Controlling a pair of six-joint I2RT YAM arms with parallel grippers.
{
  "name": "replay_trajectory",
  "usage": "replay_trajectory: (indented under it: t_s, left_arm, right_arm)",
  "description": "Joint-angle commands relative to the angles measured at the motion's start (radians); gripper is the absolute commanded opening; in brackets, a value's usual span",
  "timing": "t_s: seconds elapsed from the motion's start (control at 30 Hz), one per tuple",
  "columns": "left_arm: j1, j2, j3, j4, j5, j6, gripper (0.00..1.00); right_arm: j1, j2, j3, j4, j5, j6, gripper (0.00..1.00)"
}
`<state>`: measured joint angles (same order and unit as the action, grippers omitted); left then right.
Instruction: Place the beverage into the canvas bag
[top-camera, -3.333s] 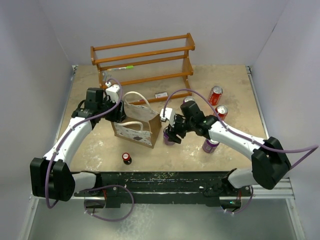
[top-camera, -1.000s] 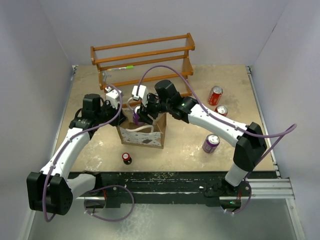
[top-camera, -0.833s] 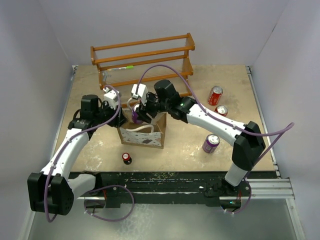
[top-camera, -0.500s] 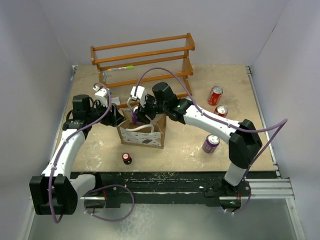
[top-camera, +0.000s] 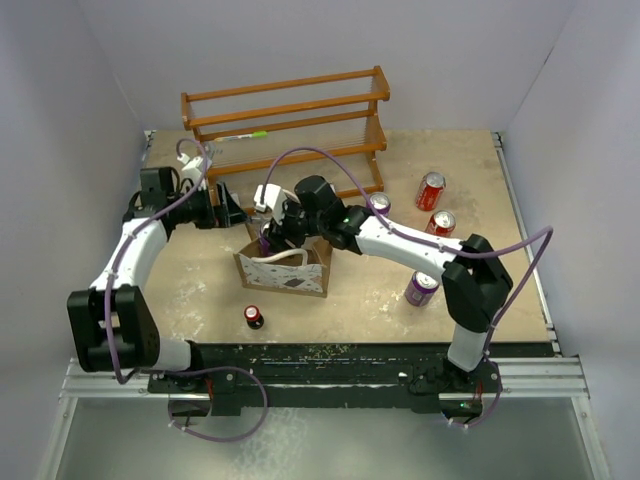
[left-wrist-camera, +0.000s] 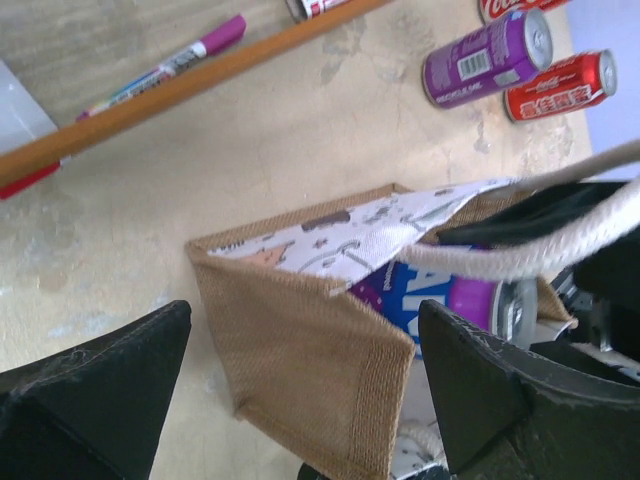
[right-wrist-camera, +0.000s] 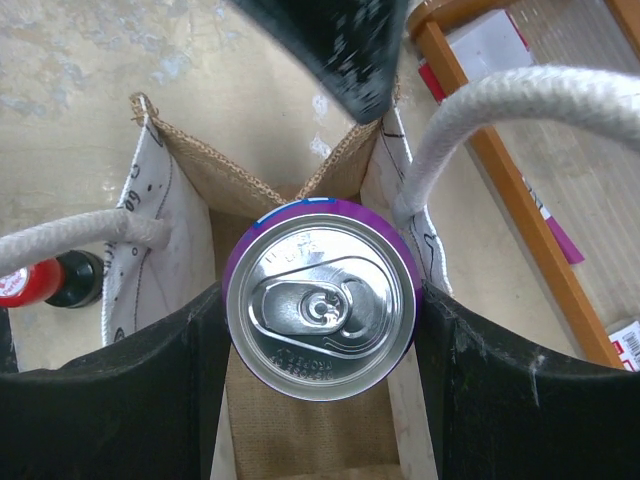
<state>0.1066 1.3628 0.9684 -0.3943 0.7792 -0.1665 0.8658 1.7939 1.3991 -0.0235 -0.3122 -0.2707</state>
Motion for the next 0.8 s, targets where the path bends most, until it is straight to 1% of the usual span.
replay_trajectory:
  t_s: [0.0, 0.17, 0.43, 0.77]
  left_arm:
    - [0.01, 0.075, 0.121, -0.039, 0.087, -0.014, 0.96]
    - [0.01, 0.134, 0.139, -0.035, 0.111, -0.026, 0.87]
    - [0.008, 0.198, 0.138, 0.002, 0.198, -0.071, 0.71]
    - [0.007, 0.208, 0.095, 0.043, 0.247, -0.094, 0.67]
  right_arm:
    - [0.006, -0.017, 0.019, 0.142, -0.003, 0.009, 0.0]
    - [0.007, 0.003, 0.023, 0.154, -0.008, 0.011, 0.0]
    - [0.007, 0.047, 0.035, 0.18, -0.03, 0.012, 0.0]
    - [0.007, 0.091, 0.08, 0.201, -0.061, 0.024, 0.0]
